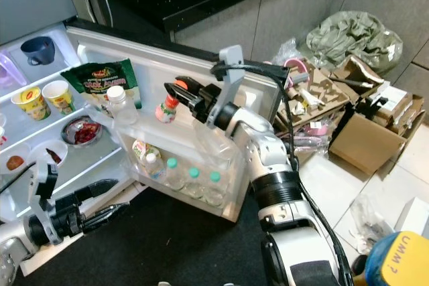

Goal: Restocking fridge

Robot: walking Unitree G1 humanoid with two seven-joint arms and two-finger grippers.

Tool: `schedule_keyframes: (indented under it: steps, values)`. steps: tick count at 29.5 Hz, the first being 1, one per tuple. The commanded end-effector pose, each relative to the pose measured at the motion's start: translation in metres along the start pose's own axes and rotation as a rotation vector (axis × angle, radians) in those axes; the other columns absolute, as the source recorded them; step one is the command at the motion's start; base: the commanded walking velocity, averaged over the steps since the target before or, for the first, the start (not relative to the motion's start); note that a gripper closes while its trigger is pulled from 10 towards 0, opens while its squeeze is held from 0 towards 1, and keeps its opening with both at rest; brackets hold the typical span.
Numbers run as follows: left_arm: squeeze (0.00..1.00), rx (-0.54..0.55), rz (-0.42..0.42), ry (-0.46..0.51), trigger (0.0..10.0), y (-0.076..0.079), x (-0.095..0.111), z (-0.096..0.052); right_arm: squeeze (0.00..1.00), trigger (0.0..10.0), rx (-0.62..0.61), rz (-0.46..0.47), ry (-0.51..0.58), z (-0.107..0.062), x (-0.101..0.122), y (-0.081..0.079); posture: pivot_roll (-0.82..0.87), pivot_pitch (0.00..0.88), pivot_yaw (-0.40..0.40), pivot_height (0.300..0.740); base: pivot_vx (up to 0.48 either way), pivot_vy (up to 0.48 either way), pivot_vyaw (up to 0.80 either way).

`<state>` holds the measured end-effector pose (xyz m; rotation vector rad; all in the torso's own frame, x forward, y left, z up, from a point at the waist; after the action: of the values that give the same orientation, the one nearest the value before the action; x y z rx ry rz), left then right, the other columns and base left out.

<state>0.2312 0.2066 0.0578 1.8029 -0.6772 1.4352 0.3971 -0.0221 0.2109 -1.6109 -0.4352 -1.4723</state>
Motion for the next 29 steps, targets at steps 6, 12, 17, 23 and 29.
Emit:
schedule_keyframes:
  steps: [6, 12, 17, 23, 29]
  values:
    - [0.0, 0.097, -0.113, -0.083, 10.0, 0.011, -0.048, -0.001, 0.0, 0.0, -0.011, -0.084, -0.01, 0.018, -0.01, -0.01, -0.02, 0.191, 0.013, 0.74, 0.0, 0.0, 0.0]
    - [0.0, 0.159, -0.155, -0.082, 10.0, 0.014, -0.063, -0.001, 0.0, 0.0, -0.037, -0.104, -0.011, 0.023, -0.017, -0.008, -0.01, 0.23, 0.017, 0.74, 0.0, 0.0, 0.0]
    - [0.0, 0.295, -0.142, -0.109, 10.0, 0.003, -0.074, -0.003, 0.0, 0.0, -0.08, -0.123, 0.02, 0.025, -0.014, -0.003, 0.01, 0.278, 0.026, 0.74, 0.0, 0.0, 0.0]
    - [0.0, 0.375, -0.118, -0.102, 10.0, -0.008, -0.073, 0.002, 0.0, 0.0, -0.128, -0.198, 0.065, 0.027, 0.0, -0.001, 0.01, 0.352, 0.046, 0.74, 0.0, 0.0, 0.0]
    - [0.0, 0.442, -0.074, -0.183, 10.0, -0.016, -0.086, 0.007, 0.0, 0.0, -0.166, -0.224, 0.094, 0.03, 0.009, 0.002, 0.01, 0.377, 0.053, 0.74, 0.0, 0.0, 0.0]
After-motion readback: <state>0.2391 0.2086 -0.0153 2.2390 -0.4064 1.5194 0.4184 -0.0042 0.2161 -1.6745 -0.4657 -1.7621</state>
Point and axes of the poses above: a point about 5 cm out from each wrist's last joint towards the gripper, its own z axis pointing out of the wrist towards the gripper, its own x axis along the axis of the wrist's last joint, y = z × x, the point moved 4 cm from there along z, pointing out of the wrist towards the gripper, and after that the axes turned 8 degrees about z, right-handed, at the moved point
